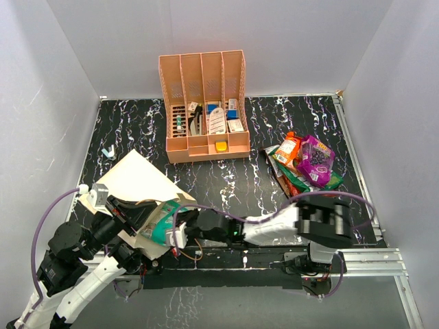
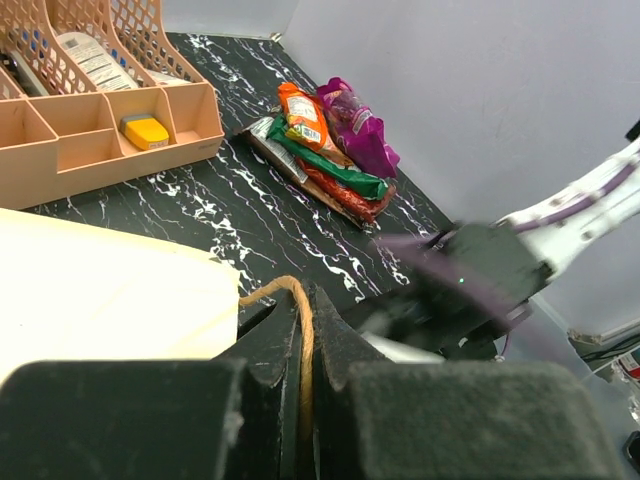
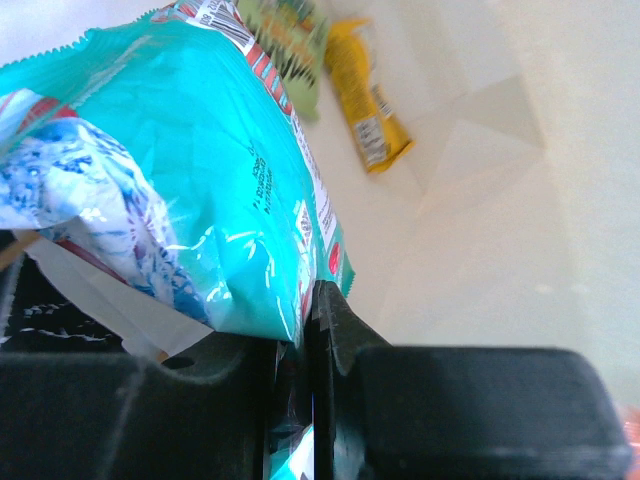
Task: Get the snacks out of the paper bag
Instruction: Take out the snack from the paper bag, then place the snack at the center of the board.
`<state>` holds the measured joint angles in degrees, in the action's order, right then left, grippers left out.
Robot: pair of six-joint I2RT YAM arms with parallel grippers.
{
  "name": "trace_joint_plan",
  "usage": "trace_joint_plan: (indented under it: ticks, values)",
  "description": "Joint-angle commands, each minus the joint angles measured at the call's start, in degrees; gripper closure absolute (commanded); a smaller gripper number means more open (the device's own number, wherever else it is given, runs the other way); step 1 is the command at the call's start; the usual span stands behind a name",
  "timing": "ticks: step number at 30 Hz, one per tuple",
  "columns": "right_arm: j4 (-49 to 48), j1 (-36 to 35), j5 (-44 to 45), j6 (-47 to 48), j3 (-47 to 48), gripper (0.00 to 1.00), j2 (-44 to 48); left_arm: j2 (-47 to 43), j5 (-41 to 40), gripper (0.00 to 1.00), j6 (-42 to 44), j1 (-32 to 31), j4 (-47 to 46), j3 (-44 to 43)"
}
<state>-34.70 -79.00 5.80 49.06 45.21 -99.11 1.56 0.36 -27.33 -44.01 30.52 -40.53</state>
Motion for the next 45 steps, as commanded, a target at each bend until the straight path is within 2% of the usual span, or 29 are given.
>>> trace_joint_plan:
  ticks: [1, 4, 9, 15, 19, 23, 27, 29, 32, 34, 37, 39, 41, 45]
  values:
    - [2.5, -0.3, -8.3, -16.1, -1.2, 0.93, 14.3, 0.6, -2.0, 1.00, -0.9, 0.0, 0.1, -0.9]
    - [10.9, -0.3, -14.4, -23.7, -1.5, 0.93, 21.4, 0.8, -3.1, 1.00, -1.2, -0.1, 0.5, -1.0]
    - [18.3, -0.3, -14.7, -35.0, -4.5, 0.93, 35.6, 1.2, -6.0, 1.00, -2.5, -0.1, 2.2, -1.5]
    - [25.7, -0.3, 0.1, -43.6, -6.2, 0.93, 53.9, 1.5, -7.1, 1.00, -2.9, -0.1, 2.8, -1.6]
    - [27.8, -0.3, 18.6, -48.2, -6.2, 0.93, 59.2, 2.7, -7.3, 1.00, -2.9, -0.1, 2.8, -1.8]
    - [28.1, -0.2, 36.6, -50.1, -4.2, 0.93, 56.2, 4.1, -7.0, 1.00, -3.0, -0.1, 2.7, -1.9]
    - [30.4, 1.8, 49.7, -47.2, 2.1, 0.93, 45.0, 5.3, -6.7, 1.00, -3.0, 0.0, 2.7, -2.0]
    - [35.4, 6.9, 51.1, -47.5, 7.1, 0.93, 38.9, 5.8, -6.7, 1.00, -3.1, 0.0, 2.7, -2.0]
    - [47.1, 16.7, 50.1, -54.8, 15.8, 0.93, 31.4, 6.4, -6.4, 1.00, -3.1, 0.0, 2.9, -2.1]
    - [51.1, 21.1, 52.0, -54.2, 20.0, 0.93, 28.0, 6.4, -6.4, 1.00, -3.1, 0.0, 3.0, -2.0]
    - [52.0, 25.9, 55.5, -50.7, 22.4, 0.93, 26.2, 6.3, -6.4, 1.00, -3.1, 0.0, 2.9, -2.0]
    - [52.5, 29.8, 54.3, -49.2, 23.0, 0.93, 26.2, 5.9, -6.3, 1.00, -3.1, 0.0, 2.9, -1.9]
    - [55.9, 33.9, 53.5, -49.8, 24.0, 0.93, 25.9, 5.4, -6.2, 1.00, -3.0, 0.0, 2.8, -1.8]
    - [63.2, 39.0, 57.5, -50.3, 24.4, 0.93, 25.2, 4.2, -6.2, 1.00, -3.1, 0.0, 2.9, -1.6]
